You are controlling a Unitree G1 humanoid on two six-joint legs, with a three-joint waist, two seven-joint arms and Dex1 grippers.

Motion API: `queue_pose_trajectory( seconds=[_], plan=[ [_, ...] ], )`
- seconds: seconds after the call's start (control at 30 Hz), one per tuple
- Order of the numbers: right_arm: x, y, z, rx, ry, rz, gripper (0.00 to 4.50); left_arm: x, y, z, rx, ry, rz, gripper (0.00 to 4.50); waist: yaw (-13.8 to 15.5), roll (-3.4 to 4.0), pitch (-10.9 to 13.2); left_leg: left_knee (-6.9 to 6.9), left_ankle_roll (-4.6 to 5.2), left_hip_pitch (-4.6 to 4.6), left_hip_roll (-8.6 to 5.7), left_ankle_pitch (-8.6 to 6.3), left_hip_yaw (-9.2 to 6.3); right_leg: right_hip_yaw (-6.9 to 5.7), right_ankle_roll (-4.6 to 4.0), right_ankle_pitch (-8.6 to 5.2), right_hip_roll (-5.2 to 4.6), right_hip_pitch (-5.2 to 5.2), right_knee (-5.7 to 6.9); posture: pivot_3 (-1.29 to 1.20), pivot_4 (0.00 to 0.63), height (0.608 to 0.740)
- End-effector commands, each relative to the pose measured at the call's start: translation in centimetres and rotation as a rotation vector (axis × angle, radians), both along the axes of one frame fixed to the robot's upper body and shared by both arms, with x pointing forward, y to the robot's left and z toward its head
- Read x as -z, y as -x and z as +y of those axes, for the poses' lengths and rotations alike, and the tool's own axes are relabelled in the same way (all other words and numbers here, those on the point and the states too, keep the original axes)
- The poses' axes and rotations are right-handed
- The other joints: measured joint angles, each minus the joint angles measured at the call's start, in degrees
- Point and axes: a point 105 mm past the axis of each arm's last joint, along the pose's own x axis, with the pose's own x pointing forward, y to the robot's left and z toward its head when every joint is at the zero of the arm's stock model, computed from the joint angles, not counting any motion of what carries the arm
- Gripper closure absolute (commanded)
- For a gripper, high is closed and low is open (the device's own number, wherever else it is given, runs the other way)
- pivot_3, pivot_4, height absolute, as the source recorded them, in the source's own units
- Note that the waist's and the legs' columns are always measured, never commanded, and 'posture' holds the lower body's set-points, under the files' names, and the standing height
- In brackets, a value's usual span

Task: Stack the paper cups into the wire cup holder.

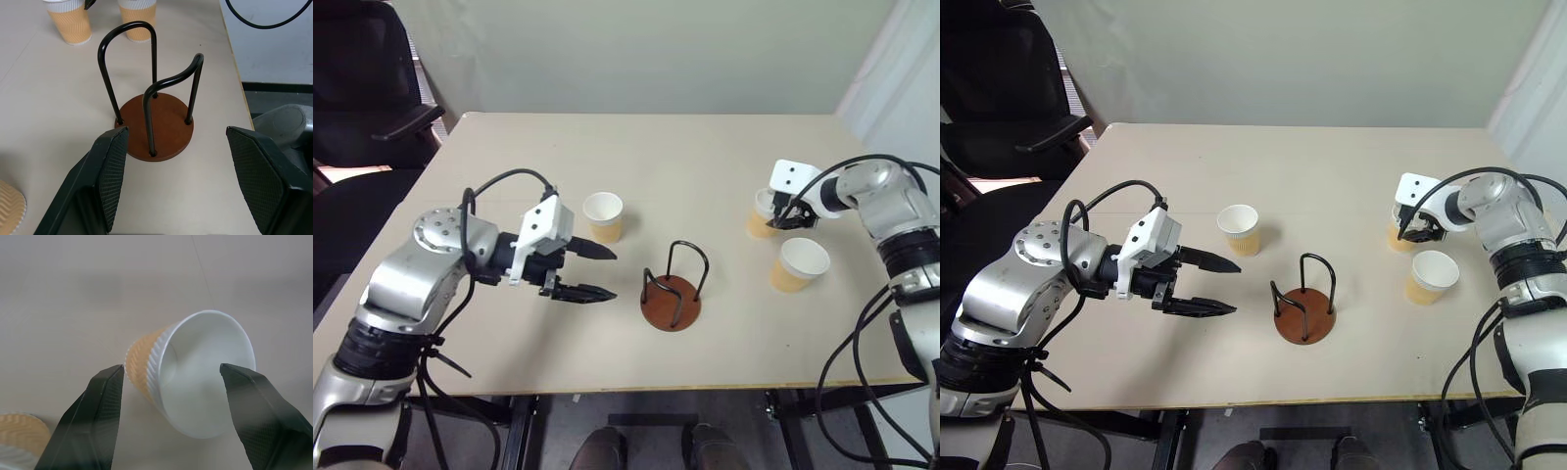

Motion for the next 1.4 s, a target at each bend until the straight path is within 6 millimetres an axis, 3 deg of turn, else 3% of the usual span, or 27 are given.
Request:
queue_pose_trajectory(
  seconds=[0.03,0.13,0.37,0.57,0.63,0.77,0.83,0.93,1.13,1.4],
  plan=[
    [-1.1,-0.5,0.2,-0.003,0.007,-0.043,1.28,-1.4,0.0,0.0,0.006,0.010,-0.052,1.06,0.0,0.00,0.0,0.00,0.00,0.00,0.00,0.00,0.00,0.00,-0.01,0.00,0.00,0.00,0.00,0.00,0.150,0.740],
    [-0.8,-0.7,0.2,-0.004,0.016,-0.036,1.89,-1.5,0.0,-0.1,0.010,0.010,-0.054,1.06,0.0,0.00,0.0,0.00,-0.01,0.00,0.00,-0.01,0.00,0.00,-0.01,0.01,0.00,0.00,0.01,0.00,0.150,0.740],
    [-0.3,-0.7,0.1,-0.007,0.017,-0.019,4.42,-1.5,0.2,-0.2,0.012,0.008,-0.052,1.06,0.0,0.01,0.0,-0.01,-0.10,-0.01,0.00,-0.06,0.01,0.00,-0.01,0.01,-0.01,0.00,-0.03,0.00,0.150,0.740],
    [-0.8,-0.2,0.4,-0.025,-0.050,-0.004,4.47,-1.6,0.2,0.1,0.005,0.003,-0.053,1.06,0.0,0.01,0.0,-0.02,-0.13,-0.01,0.00,-0.07,0.01,0.00,-0.02,0.01,-0.01,0.00,-0.04,0.00,0.150,0.740],
    [-1.9,0.4,0.6,-0.049,-0.091,-0.002,4.47,-1.7,0.2,0.5,-0.002,-0.003,-0.055,1.06,0.0,0.01,0.0,-0.02,-0.15,-0.01,0.00,-0.08,0.01,0.00,-0.01,0.01,0.00,-0.01,-0.03,0.00,0.150,0.740],
    [-6.1,4.4,3.0,-0.224,-0.173,0.023,4.47,-2.2,0.0,2.6,-0.035,-0.043,-0.069,1.06,0.0,0.05,0.0,-0.07,-0.21,-0.11,0.00,-0.08,0.04,-0.02,-0.11,-0.05,0.01,-0.09,-0.03,0.00,0.150,0.740],
    [-8.7,8.2,5.3,-0.373,-0.188,0.058,4.47,-2.2,-0.2,3.7,-0.051,-0.086,-0.081,1.06,0.0,0.07,0.0,-0.09,-0.27,-0.10,0.00,-0.06,0.03,-0.02,-0.20,-0.12,0.03,-0.10,-0.05,0.00,0.150,0.740],
    [-10.8,13.1,8.2,-0.534,-0.167,0.113,4.47,-2.2,-0.6,4.5,-0.055,-0.125,-0.092,1.06,-0.1,0.06,0.0,-0.18,-0.35,-0.05,0.02,-0.06,0.03,-0.01,-0.34,-0.33,0.08,-0.10,-0.05,0.00,0.150,0.740],
    [-11.0,17.9,12.0,-0.723,-0.088,0.192,4.47,-1.4,-1.2,5.0,-0.034,-0.194,-0.104,1.06,-0.1,0.01,0.0,-0.12,-0.36,-0.02,0.03,-0.07,-0.04,0.02,-0.88,-0.73,0.12,-0.08,-0.02,0.00,0.150,0.740],
    [-9.1,17.8,14.6,-0.827,-0.014,0.212,4.47,-1.5,-2.1,4.7,-0.007,-0.214,-0.127,1.06,-0.2,0.00,0.0,0.01,-0.20,0.03,0.02,-0.07,-0.13,0.02,-0.91,-0.70,0.12,-0.12,0.23,0.00,0.150,0.740]
  ],
)
